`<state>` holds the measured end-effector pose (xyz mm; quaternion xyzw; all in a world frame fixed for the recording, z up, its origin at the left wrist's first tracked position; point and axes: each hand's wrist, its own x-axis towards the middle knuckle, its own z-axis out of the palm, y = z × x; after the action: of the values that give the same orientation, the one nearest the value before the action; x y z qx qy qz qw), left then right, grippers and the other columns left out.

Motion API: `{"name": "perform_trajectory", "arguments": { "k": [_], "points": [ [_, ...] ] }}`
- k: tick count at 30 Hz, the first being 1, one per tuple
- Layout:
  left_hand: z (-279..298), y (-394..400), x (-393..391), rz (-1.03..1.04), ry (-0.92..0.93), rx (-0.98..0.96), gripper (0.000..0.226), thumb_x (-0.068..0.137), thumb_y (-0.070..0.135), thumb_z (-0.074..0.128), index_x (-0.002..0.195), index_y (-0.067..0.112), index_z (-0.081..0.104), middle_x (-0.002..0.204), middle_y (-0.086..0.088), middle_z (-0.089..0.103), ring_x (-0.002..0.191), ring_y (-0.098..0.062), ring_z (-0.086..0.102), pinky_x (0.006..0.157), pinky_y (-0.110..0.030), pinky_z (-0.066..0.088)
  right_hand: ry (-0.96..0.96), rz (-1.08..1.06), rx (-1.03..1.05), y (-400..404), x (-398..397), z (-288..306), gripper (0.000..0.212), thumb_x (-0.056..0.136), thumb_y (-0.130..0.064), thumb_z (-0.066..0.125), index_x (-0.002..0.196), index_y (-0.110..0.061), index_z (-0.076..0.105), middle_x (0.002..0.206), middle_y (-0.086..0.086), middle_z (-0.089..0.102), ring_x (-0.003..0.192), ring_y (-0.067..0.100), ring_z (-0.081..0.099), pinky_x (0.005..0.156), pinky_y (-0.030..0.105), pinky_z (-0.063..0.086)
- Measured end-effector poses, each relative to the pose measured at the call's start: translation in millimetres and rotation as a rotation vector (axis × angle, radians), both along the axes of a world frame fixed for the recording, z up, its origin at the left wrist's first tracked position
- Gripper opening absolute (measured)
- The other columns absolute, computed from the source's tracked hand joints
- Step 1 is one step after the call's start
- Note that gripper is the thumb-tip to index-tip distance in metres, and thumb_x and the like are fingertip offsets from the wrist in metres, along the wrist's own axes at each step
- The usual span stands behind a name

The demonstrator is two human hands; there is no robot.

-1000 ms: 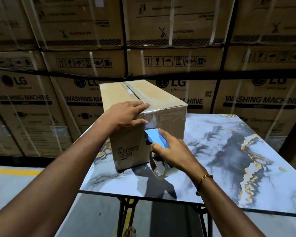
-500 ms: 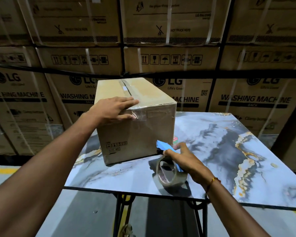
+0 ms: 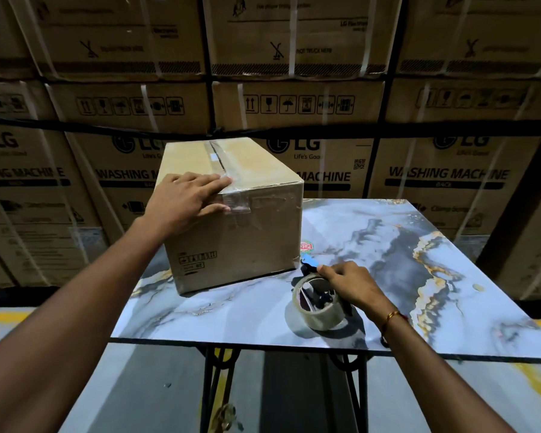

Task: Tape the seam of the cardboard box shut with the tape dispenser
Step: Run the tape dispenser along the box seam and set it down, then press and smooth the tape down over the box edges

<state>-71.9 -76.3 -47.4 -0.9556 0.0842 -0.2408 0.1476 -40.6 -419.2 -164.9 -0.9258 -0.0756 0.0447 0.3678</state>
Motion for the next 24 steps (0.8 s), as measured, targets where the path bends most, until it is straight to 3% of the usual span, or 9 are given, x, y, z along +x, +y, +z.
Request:
{"name": "perform_trajectory", "arguments": {
  "k": [3,5,7,8,9,11,15,19,24],
  "points": [
    [-3,0,0,0.006,-0.019,-0.021,0.072,0.089,0.074,0.024,0.151,0.039,0.031,0.152,0.003,0.048,0.131,-0.027,0.052,0.091,-0.044,0.047,-0.067,-0.029,-0.088,-9,6,-14,0.053,0.096,-0.039,0.055,0.053,-0.011,0.044,0.051,0.003,0.046,0.067,0.03,0.052,0.052,0.033,0.029],
    [-3,1,1,0.004,-0.008,-0.028,0.073,0.088,0.075,0.023,0.151,0.039,0.031,0.152,0.004,0.048,0.131,-0.027,0.051,0.089,-0.044,0.048,-0.116,-0.042,-0.11,-13,6,-20,0.048,0.094,-0.041,0.057,0.055,-0.014,0.05,0.056,0.001,0.051,0.073,0.032,0.057,0.052,0.032,0.03],
    [-2,2,2,-0.002,-0.008,-0.032,0.074,0.088,0.075,0.024,0.151,0.039,0.031,0.152,0.004,0.048,0.131,-0.028,0.051,0.089,-0.044,0.048,-0.218,-0.058,-0.134,-11,4,-19,0.028,0.091,-0.043,0.058,0.082,-0.02,0.07,0.086,0.003,0.069,0.096,0.033,0.063,0.064,0.033,0.041],
    [-2,2,2,-0.004,-0.007,-0.034,0.073,0.088,0.075,0.024,0.151,0.039,0.031,0.152,0.004,0.048,0.131,-0.028,0.051,0.09,-0.044,0.048,-0.279,-0.063,-0.133,-8,2,-15,0.027,0.091,-0.043,0.058,0.1,-0.022,0.073,0.103,0.004,0.071,0.106,0.032,0.062,0.074,0.035,0.045],
    [-3,3,3,-0.005,-0.004,-0.035,0.073,0.088,0.075,0.024,0.151,0.039,0.032,0.153,0.005,0.048,0.131,-0.027,0.051,0.09,-0.044,0.048,-0.336,-0.044,-0.113,-3,2,-11,0.031,0.092,-0.041,0.059,0.111,-0.02,0.072,0.11,0.005,0.069,0.11,0.031,0.06,0.08,0.035,0.045],
    [-3,4,3,-0.008,-0.002,-0.039,0.073,0.088,0.076,0.022,0.151,0.039,0.032,0.153,0.006,0.048,0.131,-0.027,0.051,0.091,-0.045,0.048,-0.407,0.039,-0.021,13,0,3,0.029,0.093,-0.037,0.061,0.113,-0.018,0.071,0.106,0.004,0.069,0.105,0.027,0.061,0.081,0.034,0.045],
    [-2,4,2,0.005,-0.007,-0.031,0.075,0.088,0.078,0.016,0.151,0.04,0.03,0.153,0.006,0.047,0.132,-0.026,0.05,0.09,-0.044,0.047,-0.353,0.171,0.204,51,2,26,0.018,0.092,-0.033,0.066,0.104,-0.021,0.073,0.1,0.0,0.071,0.093,0.016,0.065,0.087,0.036,0.053],
    [-3,2,2,0.011,-0.016,-0.033,0.072,0.089,0.075,0.022,0.152,0.04,0.029,0.154,0.006,0.045,0.133,-0.025,0.049,0.092,-0.044,0.047,-0.274,0.268,0.339,85,5,39,0.024,0.092,-0.035,0.068,0.108,-0.018,0.073,0.103,-0.001,0.074,0.098,0.013,0.067,0.089,0.033,0.054],
    [-4,3,3,0.019,-0.034,-0.022,0.069,0.09,0.073,0.027,0.151,0.041,0.03,0.153,0.008,0.046,0.132,-0.025,0.049,0.09,-0.043,0.045,-0.121,0.323,0.654,117,6,51,0.022,0.094,-0.036,0.067,0.105,-0.018,0.074,0.093,-0.008,0.073,0.091,0.009,0.065,0.081,0.035,0.053]
  ]
}}
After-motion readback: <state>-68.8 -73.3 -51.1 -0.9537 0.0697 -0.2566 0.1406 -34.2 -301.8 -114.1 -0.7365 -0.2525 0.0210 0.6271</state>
